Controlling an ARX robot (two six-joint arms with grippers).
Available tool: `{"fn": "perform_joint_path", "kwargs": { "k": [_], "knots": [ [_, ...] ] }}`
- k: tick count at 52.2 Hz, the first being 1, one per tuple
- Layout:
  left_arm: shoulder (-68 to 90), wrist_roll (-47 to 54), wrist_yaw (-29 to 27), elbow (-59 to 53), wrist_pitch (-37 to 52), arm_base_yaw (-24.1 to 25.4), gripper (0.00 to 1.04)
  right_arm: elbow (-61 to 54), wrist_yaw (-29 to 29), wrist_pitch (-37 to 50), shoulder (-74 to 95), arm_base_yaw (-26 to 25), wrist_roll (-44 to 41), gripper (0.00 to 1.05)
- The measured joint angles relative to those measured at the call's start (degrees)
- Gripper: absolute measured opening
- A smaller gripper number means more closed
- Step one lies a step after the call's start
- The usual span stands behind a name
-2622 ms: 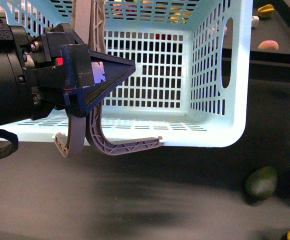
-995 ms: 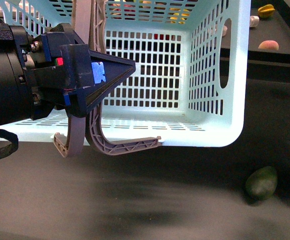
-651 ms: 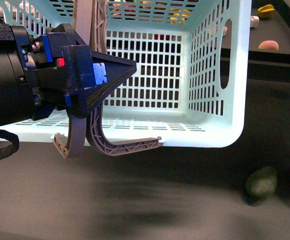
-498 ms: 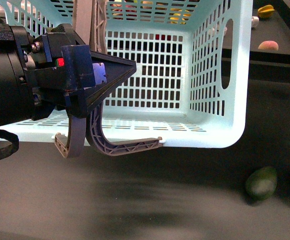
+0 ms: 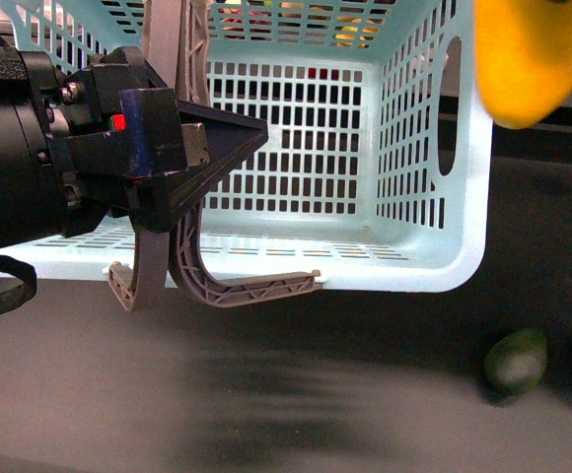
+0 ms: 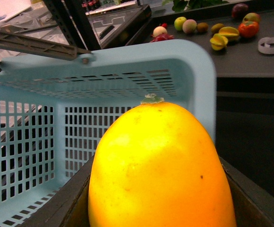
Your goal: Pick mango with right arm and hold basket with left
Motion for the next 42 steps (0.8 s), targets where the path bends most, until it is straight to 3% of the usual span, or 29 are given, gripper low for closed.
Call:
{"fn": "perform_joint_path", "kwargs": {
  "k": [28,42],
  "knots": [
    [0.00,0.00,-0.02,0.00,0.00,0.00,0.09,10.69,7.30,2.67,16.33,6.95,2.36,0.61],
    [0.00,0.22,0.31,-0.13,0.00,0.00,0.09,10.49,12.44,5.42,16.11,7.56,0.66,0.99]
  ]
}}
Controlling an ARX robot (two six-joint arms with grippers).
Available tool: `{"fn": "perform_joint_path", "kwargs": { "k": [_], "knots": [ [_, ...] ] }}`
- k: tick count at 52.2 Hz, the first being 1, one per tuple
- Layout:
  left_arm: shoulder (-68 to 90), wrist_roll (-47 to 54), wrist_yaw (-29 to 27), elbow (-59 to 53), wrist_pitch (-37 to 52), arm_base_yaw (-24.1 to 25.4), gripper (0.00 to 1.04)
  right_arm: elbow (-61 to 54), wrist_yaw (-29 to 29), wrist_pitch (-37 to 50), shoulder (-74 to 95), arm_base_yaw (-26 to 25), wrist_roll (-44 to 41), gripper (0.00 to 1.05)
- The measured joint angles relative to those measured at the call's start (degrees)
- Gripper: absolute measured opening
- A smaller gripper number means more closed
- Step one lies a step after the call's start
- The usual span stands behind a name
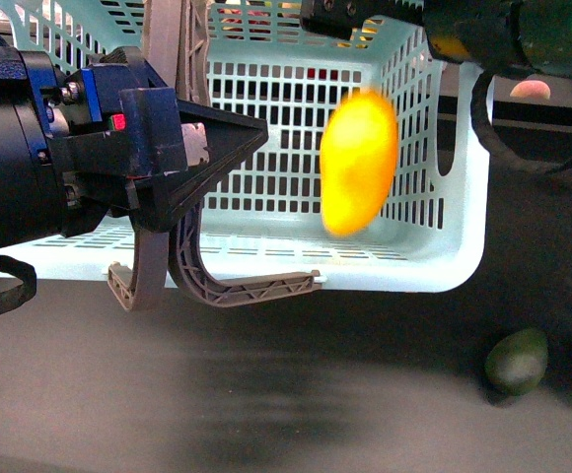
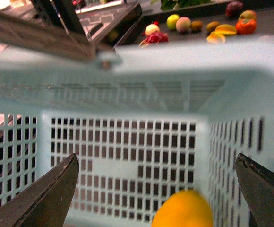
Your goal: Pick mango with right arm and hold basket with left
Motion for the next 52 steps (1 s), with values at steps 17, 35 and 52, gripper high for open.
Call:
{"fn": "perform_joint_path", "kwargs": {
  "k": [17,35,52],
  "knots": [
    [0.02,-0.33,-0.48,-0.13,0.00,0.04,0.09,-11.43,6.97,1.01,-17.44,-4.33,-1.64,0.97],
    [0.02,-0.46,-0.33,-0.13,0.00,0.04,0.09,-26.84,15.08,-11.69,-46.45,-8.81,0.57,0.97],
    [0.02,-0.44,-0.37,-0.13,0.00,0.04,0.09,-34.75,27.15,-28.48,-69.13,-6.43,3.17,0.97]
  ]
}}
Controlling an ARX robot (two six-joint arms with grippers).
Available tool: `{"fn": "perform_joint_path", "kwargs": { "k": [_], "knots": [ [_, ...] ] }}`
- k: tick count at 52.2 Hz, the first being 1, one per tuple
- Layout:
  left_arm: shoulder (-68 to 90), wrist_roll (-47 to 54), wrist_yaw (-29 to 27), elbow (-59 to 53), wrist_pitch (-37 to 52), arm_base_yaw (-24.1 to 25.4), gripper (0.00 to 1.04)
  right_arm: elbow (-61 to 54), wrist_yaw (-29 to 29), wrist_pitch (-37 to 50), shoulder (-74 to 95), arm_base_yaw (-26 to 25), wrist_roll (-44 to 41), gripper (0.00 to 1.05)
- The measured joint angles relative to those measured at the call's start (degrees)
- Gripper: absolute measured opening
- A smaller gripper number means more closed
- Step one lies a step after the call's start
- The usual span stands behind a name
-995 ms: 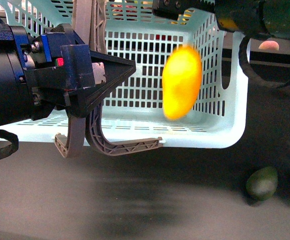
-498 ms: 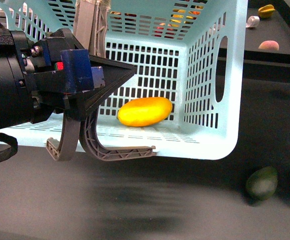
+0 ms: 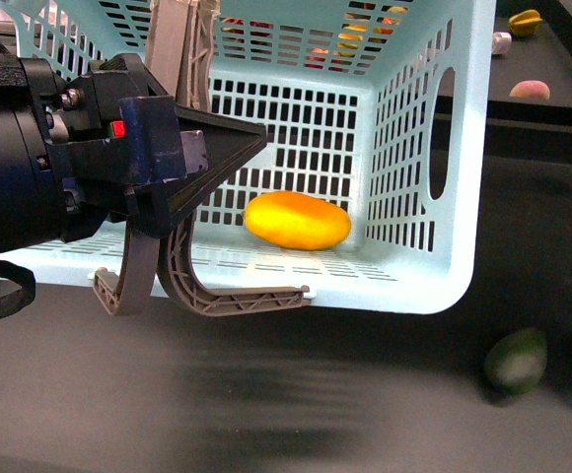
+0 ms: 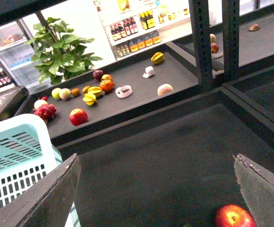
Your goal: Pick mango with right arm and hold basket with left
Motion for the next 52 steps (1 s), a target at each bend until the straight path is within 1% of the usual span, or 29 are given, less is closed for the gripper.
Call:
{"fn": "perform_joint_path", "kwargs": {
  "k": [13,14,18,19,21,22,24,29,30,35,36,38,39,41,43,47,52],
  "knots": [
    [0.00,-0.02,-0.07,0.00,0.00,0.00,0.09,0.02,0.00,-0.15,-0.26,0.26,0.00,0.97],
    [0.00,-0.02,-0.02,0.00,0.00,0.00,0.09,-0.04,-0.74,0.04,-0.39,0.04,-0.39,0.96],
    [0.00,-0.02,0.04,0.00,0.00,0.00,0.09,-2.80,-14.62,5.25,-2.99,-3.67,-8.00,0.83],
    [0.00,0.02,0.04,0.00,0.00,0.00,0.09,-3.08,-16.00,5.38,-3.37,-4.11,-9.07,0.81],
    [0.00,0.11,0.04,0.00,0.00,0.00,0.09,-4.04,-20.48,5.49,-4.70,-5.57,-12.33,0.74],
    [0.00,0.09,0.04,0.00,0.00,0.00,0.09,-4.24,-21.27,5.49,-5.01,-5.90,-13.09,0.72],
    [0.00,0.00,0.02,0.00,0.00,0.00,0.09,-5.01,-23.45,5.40,-6.10,-7.04,-15.63,0.65],
    [0.00,0.02,0.02,0.00,0.00,0.00,0.09,-6.47,-25.81,4.68,-8.17,-9.18,-18.21,0.49],
    [0.00,0.04,0.02,0.00,0.00,0.00,0.09,-6.62,-25.99,4.59,-8.35,-9.40,-18.47,0.48],
    [0.00,0.02,0.02,0.00,0.00,0.00,0.09,-7.80,-27.63,3.65,-10.25,-11.17,-19.39,0.31],
    [0.00,0.00,0.02,0.00,0.00,0.00,0.09,-7.91,-27.82,3.54,-10.47,-11.34,-19.45,0.30],
    [0.00,-0.02,0.04,0.00,0.00,0.00,0.09,-8.33,-28.59,3.04,-11.52,-12.15,-19.76,0.21],
    [0.00,0.00,0.04,0.00,0.00,0.00,0.09,-8.52,-29.59,2.69,-12.15,-12.96,-19.85,0.16],
    [0.00,0.02,0.04,0.00,0.00,0.00,0.09,-8.85,-34.16,1.97,-13.35,-16.04,-20.04,0.07],
    [0.00,0.02,-0.02,0.00,0.00,0.00,0.09,-9.14,-35.26,1.55,-14.16,-17.88,-20.26,0.01],
    [0.00,0.00,0.04,0.00,0.00,0.00,0.09,-9.64,-35.21,0.83,-15.39,-19.28,-20.24,0.02],
    [0.00,0.00,0.00,0.00,0.00,0.00,0.09,-10.16,-35.65,0.04,-16.57,-19.43,-20.26,0.02]
  ]
}}
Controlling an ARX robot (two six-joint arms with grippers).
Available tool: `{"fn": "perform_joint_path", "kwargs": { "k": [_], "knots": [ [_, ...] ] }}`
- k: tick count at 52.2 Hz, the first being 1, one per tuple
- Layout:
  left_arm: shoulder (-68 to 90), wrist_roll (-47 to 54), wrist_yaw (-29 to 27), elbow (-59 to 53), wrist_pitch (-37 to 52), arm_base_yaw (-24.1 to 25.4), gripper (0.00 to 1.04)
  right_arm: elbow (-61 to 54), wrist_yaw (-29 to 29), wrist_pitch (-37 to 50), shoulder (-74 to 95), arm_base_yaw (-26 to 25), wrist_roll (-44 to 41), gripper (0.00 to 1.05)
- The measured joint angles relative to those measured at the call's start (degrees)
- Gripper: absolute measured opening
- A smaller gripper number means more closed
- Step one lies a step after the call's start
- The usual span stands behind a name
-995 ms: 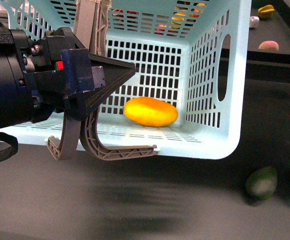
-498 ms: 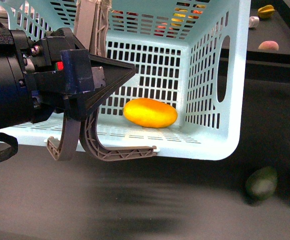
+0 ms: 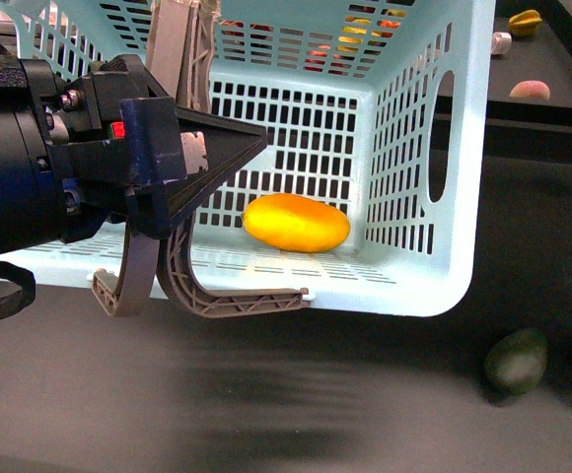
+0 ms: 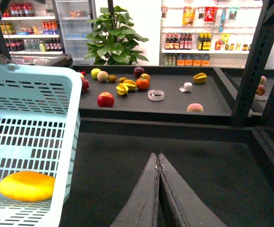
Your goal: Pick mango with right arm and hold basket with left
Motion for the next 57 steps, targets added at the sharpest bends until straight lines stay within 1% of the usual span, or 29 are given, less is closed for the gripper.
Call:
{"fn": "perform_joint_path", "kwargs": {
  "k": [17,20,22,57],
  "knots": [
    [0.00,0.02,0.02,0.00,0.00,0.00,0.09,-2.49,0.00,-2.25,-5.22,-0.07,0.00,0.02],
    [0.00,-0.02,0.04,0.00,0.00,0.00,0.09,-2.47,-0.04,-10.12,-11.21,-0.07,-0.04,0.02],
    [0.00,0.02,0.04,0.00,0.00,0.00,0.09,-2.47,-0.02,-11.65,-12.94,-0.07,-0.02,0.02],
    [0.00,0.00,0.02,0.00,0.00,-0.04,0.09,-2.47,-0.02,-12.17,-14.82,-0.07,-0.02,0.02]
  ]
}}
